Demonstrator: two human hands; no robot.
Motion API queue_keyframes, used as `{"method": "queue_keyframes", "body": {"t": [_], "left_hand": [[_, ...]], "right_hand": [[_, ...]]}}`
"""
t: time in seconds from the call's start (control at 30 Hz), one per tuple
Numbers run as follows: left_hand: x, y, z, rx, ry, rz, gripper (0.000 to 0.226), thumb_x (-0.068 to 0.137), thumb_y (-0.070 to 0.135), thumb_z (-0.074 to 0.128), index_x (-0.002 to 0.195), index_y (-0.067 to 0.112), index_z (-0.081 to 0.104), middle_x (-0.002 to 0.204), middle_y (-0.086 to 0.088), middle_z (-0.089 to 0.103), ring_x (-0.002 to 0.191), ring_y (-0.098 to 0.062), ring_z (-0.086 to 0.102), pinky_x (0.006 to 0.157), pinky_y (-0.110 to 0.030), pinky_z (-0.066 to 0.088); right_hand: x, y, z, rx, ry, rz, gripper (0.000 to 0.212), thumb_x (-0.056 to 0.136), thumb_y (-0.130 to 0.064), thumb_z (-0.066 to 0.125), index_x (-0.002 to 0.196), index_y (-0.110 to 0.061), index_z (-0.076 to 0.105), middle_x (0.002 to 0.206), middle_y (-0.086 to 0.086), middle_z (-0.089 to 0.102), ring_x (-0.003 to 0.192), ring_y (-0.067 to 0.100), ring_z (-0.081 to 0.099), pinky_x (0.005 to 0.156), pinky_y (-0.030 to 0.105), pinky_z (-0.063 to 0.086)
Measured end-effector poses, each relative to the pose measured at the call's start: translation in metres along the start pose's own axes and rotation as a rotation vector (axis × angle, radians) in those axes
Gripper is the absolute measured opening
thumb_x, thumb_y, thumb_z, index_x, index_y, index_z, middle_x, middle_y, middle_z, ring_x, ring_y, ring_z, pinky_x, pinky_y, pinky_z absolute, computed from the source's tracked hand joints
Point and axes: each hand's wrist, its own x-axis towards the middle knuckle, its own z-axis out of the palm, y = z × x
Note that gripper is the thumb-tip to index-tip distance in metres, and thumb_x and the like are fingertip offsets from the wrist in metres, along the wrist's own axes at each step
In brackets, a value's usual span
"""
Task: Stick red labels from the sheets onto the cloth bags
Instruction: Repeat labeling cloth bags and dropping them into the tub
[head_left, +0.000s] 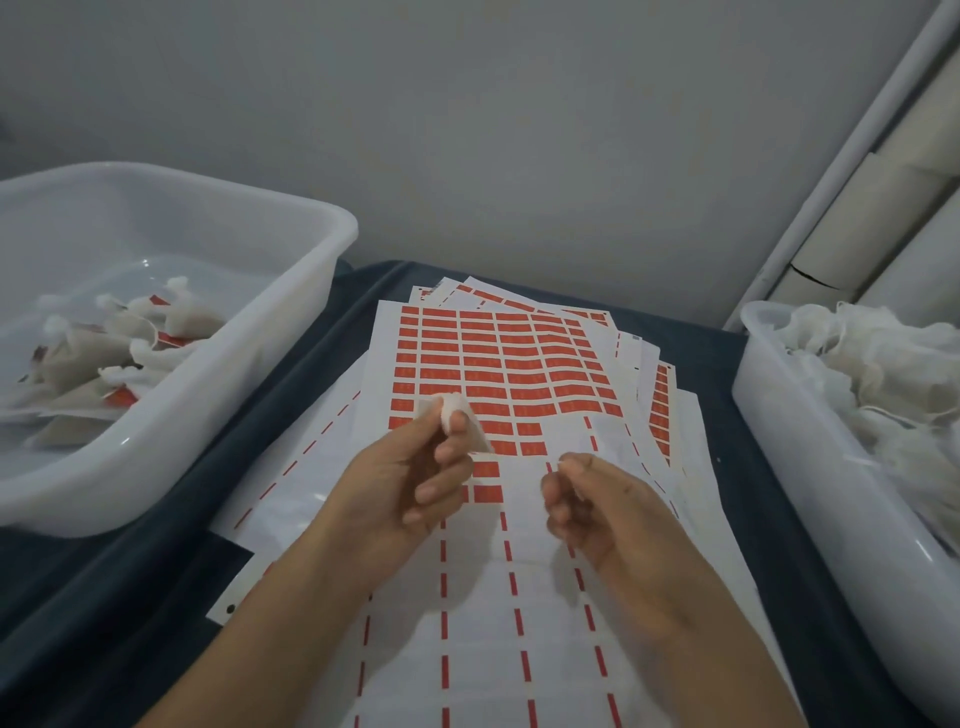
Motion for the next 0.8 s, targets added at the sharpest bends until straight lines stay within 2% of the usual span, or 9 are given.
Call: {"method": "queue_keyframes", "body": {"t": [0.07, 0.13, 0.23, 0.37, 0.47, 0.6, 0.67, 0.73, 0.8], "left_hand": [[-0.002, -0.002, 0.001, 0.155, 0.006, -0.043, 0.025, 0.075, 0.033, 0.054, 0.078, 0.009, 0.060, 0.056, -0.003, 0.049, 0.034, -0.008, 0.035, 0.033, -0.011, 0.032], [-0.003, -0.006, 0.005, 0.403, 0.032, -0.107, 0.030, 0.075, 0.038, 0.054, 0.072, 0.008, 0.058, 0.053, -0.003, 0.047, 0.035, -0.007, 0.035, 0.035, -0.012, 0.031], [0.000, -0.014, 0.011, 0.726, 0.072, -0.202, 0.035, 0.090, 0.035, 0.050, 0.065, 0.010, 0.051, 0.048, 0.000, 0.048, 0.035, -0.007, 0.037, 0.039, -0.013, 0.031], [0.002, -0.023, 0.015, 1.006, 0.031, -0.256, 0.042, 0.096, 0.030, 0.039, 0.056, 0.017, 0.040, 0.038, 0.008, 0.042, 0.031, -0.004, 0.032, 0.039, -0.011, 0.029], [0.000, -0.024, 0.016, 1.096, -0.052, -0.197, 0.037, 0.096, 0.036, 0.038, 0.063, 0.019, 0.041, 0.039, 0.015, 0.044, 0.032, -0.002, 0.035, 0.038, -0.010, 0.031], [-0.003, -0.027, 0.018, 1.227, -0.191, 0.065, 0.026, 0.081, 0.052, 0.046, 0.077, 0.027, 0.054, 0.056, 0.026, 0.053, 0.052, 0.007, 0.050, 0.049, -0.003, 0.037], [-0.004, -0.028, 0.017, 1.234, -0.267, 0.110, 0.019, 0.081, 0.047, 0.048, 0.081, 0.030, 0.056, 0.062, 0.029, 0.056, 0.059, 0.009, 0.053, 0.054, -0.002, 0.040], [-0.006, -0.027, 0.016, 1.192, -0.327, 0.108, 0.009, 0.089, 0.033, 0.050, 0.084, 0.030, 0.057, 0.061, 0.030, 0.057, 0.057, 0.009, 0.054, 0.052, -0.002, 0.039], [-0.008, -0.024, 0.017, 1.124, -0.371, 0.098, 0.009, 0.087, 0.035, 0.049, 0.087, 0.029, 0.057, 0.059, 0.030, 0.057, 0.052, 0.010, 0.053, 0.048, -0.001, 0.037]], "right_hand": [[0.001, 0.001, -0.001, -0.011, 0.103, -0.060, 0.024, 0.086, -0.033, 0.052, 0.075, -0.025, 0.071, 0.078, -0.002, 0.071, 0.070, 0.014, 0.065, 0.070, 0.018, 0.054], [0.003, 0.003, 0.001, -0.216, 0.237, -0.202, 0.024, 0.078, -0.042, 0.050, 0.080, -0.023, 0.064, 0.084, -0.018, 0.069, 0.080, 0.002, 0.064, 0.063, 0.004, 0.047], [0.004, 0.007, 0.010, -0.413, 0.299, -0.403, 0.018, 0.080, -0.042, 0.045, 0.087, -0.028, 0.055, 0.093, -0.040, 0.059, 0.095, -0.016, 0.054, 0.070, -0.005, 0.038], [0.005, 0.019, 0.018, -0.442, 0.208, -0.451, 0.015, 0.083, -0.037, 0.042, 0.089, -0.027, 0.051, 0.097, -0.023, 0.065, 0.094, -0.004, 0.061, 0.081, 0.002, 0.042], [0.006, 0.022, 0.018, -0.483, 0.246, -0.464, 0.013, 0.082, -0.038, 0.041, 0.086, -0.029, 0.049, 0.092, -0.018, 0.063, 0.090, -0.005, 0.059, 0.077, 0.000, 0.042], [0.011, 0.020, 0.010, -0.482, 0.324, -0.454, 0.008, 0.082, -0.038, 0.045, 0.082, -0.032, 0.050, 0.084, -0.025, 0.059, 0.088, -0.014, 0.055, 0.067, -0.002, 0.042], [0.012, 0.021, 0.009, -0.502, 0.321, -0.414, 0.005, 0.084, -0.035, 0.054, 0.080, -0.036, 0.051, 0.081, -0.029, 0.057, 0.085, -0.019, 0.053, 0.063, -0.002, 0.042], [0.013, 0.022, 0.009, -0.473, 0.278, -0.372, 0.009, 0.084, -0.030, 0.062, 0.081, -0.036, 0.055, 0.081, -0.030, 0.057, 0.083, -0.022, 0.053, 0.059, -0.001, 0.043], [0.013, 0.019, 0.007, -0.408, 0.233, -0.330, 0.013, 0.081, -0.030, 0.066, 0.090, -0.032, 0.057, 0.089, -0.028, 0.060, 0.086, -0.015, 0.057, 0.061, 0.005, 0.048]]}}
